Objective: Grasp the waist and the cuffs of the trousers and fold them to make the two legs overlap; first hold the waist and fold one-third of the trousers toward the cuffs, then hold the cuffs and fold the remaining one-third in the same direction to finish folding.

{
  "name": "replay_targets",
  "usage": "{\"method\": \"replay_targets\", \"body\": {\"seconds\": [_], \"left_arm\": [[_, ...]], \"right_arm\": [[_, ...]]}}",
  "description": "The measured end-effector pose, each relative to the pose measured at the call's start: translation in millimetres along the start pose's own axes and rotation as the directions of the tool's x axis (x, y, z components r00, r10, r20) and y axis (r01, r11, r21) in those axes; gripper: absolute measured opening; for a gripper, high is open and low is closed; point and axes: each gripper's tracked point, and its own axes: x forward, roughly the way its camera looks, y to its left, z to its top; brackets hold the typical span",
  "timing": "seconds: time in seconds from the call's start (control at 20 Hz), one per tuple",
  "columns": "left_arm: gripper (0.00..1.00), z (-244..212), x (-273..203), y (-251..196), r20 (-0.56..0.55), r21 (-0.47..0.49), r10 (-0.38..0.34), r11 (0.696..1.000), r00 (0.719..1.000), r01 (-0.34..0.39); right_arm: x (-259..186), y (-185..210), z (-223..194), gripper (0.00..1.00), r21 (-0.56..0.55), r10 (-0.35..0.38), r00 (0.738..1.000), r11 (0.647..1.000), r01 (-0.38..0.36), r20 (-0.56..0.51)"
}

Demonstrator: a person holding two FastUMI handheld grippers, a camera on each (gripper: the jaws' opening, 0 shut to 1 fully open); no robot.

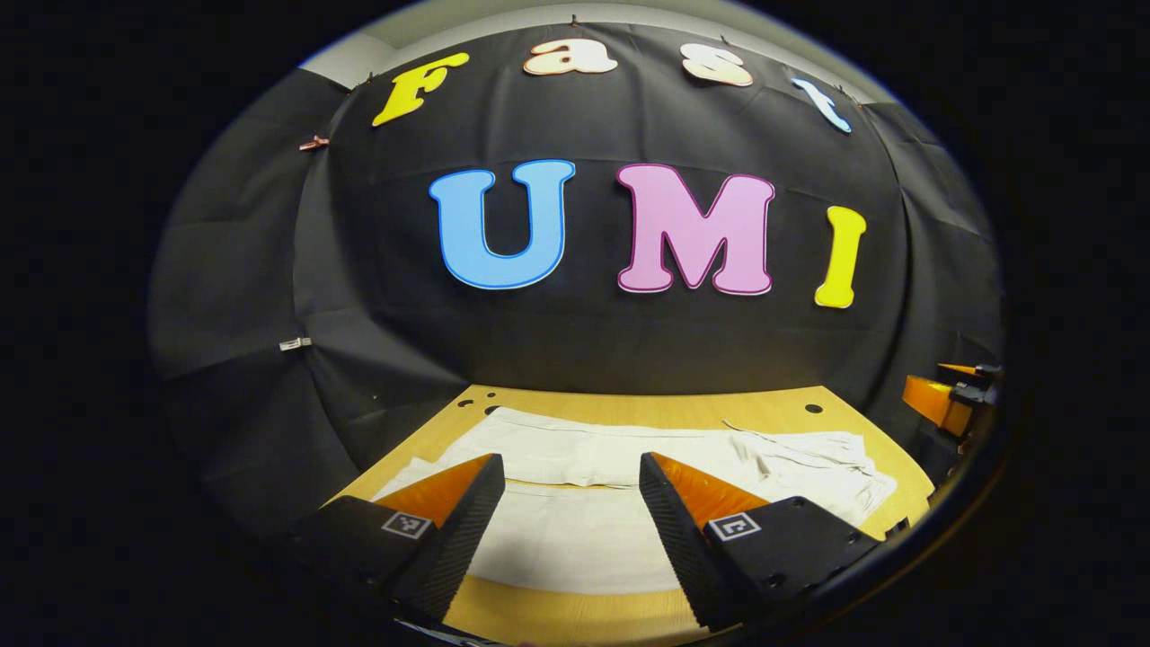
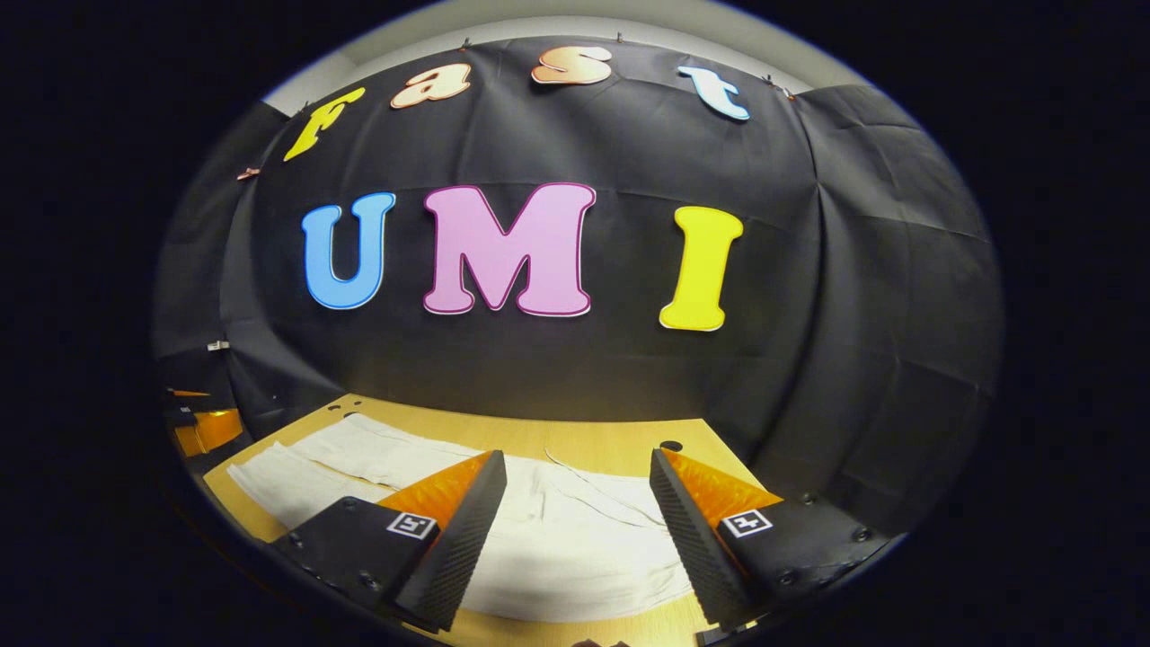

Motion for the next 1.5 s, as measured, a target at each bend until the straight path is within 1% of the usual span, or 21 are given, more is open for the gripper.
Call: {"method": "replay_targets", "body": {"seconds": [0.25, 0.35, 0.45, 0.55, 0.7, 0.8, 0.85, 1.0, 1.1, 1.25, 1.35, 1.45, 1.5], "left_arm": [[0.96, -4.8, 6.2, -3.5, -0.020, 0.001, 0.045, 0.999, 0.999, -0.045], [0.96, -7.3, 9.0, -2.4, -0.033, 0.012, 0.067, 0.998, 0.997, -0.067], [0.96, -9.2, 12.1, -4.5, -0.044, 0.023, 0.082, 0.996, 0.996, -0.081], [0.95, -11.6, 15.2, -3.0, -0.055, 0.046, 0.105, 0.994, 0.993, -0.103], [0.95, -17.5, 17.9, -7.3, -0.085, 0.077, 0.132, 0.989, 0.988, -0.125], [0.96, -19.8, 16.0, -13.6, -0.097, 0.084, 0.134, 0.988, 0.986, -0.126], [0.98, -22.8, 15.2, -16.9, -0.108, 0.082, 0.135, 0.989, 0.985, -0.127], [0.98, -27.3, 17.1, -34.7, -0.128, 0.075, 0.110, 0.992, 0.986, -0.101], [0.98, -33.1, 18.8, -43.1, -0.140, 0.083, 0.088, 0.994, 0.986, -0.077], [0.98, -39.4, 19.8, -49.5, -0.159, 0.081, 0.074, 0.995, 0.984, -0.062], [0.98, -41.6, 18.0, -53.9, -0.165, 0.057, 0.056, 0.997, 0.985, -0.048], [0.98, -47.7, 17.7, -50.7, -0.180, 0.047, 0.066, 0.997, 0.981, -0.059], [0.98, -50.1, 17.3, -49.1, -0.187, 0.041, 0.072, 0.997, 0.980, -0.066]], "right_arm": [[22.3, -35.5, -8.5, 0.98, -0.151, 0.029, 1.000, 0.988, -0.029, -0.005], [30.0, -40.1, -20.7, 0.98, -0.184, 0.083, 0.996, 0.979, -0.089, -0.043], [39.2, -62.4, -34.0, 0.97, -0.236, 0.067, 0.995, 0.968, -0.084, -0.080], [45.3, -76.1, -45.1, 0.98, -0.290, 0.078, 0.993, 0.952, -0.102, -0.092], [53.5, -95.1, -68.7, 0.98, -0.360, 0.109, 0.984, 0.920, -0.154, -0.140], [53.0, -104.9, -87.8, 0.98, -0.373, 0.136, 0.972, 0.906, -0.200, -0.191], [52.3, -110.2, -96.4, 0.98, -0.394, 0.143, 0.965, 0.892, -0.222, -0.221], [49.6, -128.8, -118.7, 0.98, -0.486, 0.159, 0.950, 0.829, -0.277, -0.269], [42.8, -135.4, -132.4, 0.98, -0.535, 0.174, 0.935, 0.781, -0.323, -0.309], [33.3, -144.6, -162.8, 0.98, -0.602, 0.203, 0.897, 0.680, -0.418, -0.393], [21.6, -151.3, -184.8, 0.98, -0.621, 0.210, 0.872, 0.631, -0.466, -0.442], [15.4, -157.0, -201.5, 0.99, -0.644, 0.207, 0.856, 0.582, -0.497, -0.473], [12.2, -160.1, -211.8, 0.98, -0.654, 0.202, 0.847, 0.556, -0.513, -0.493]]}}
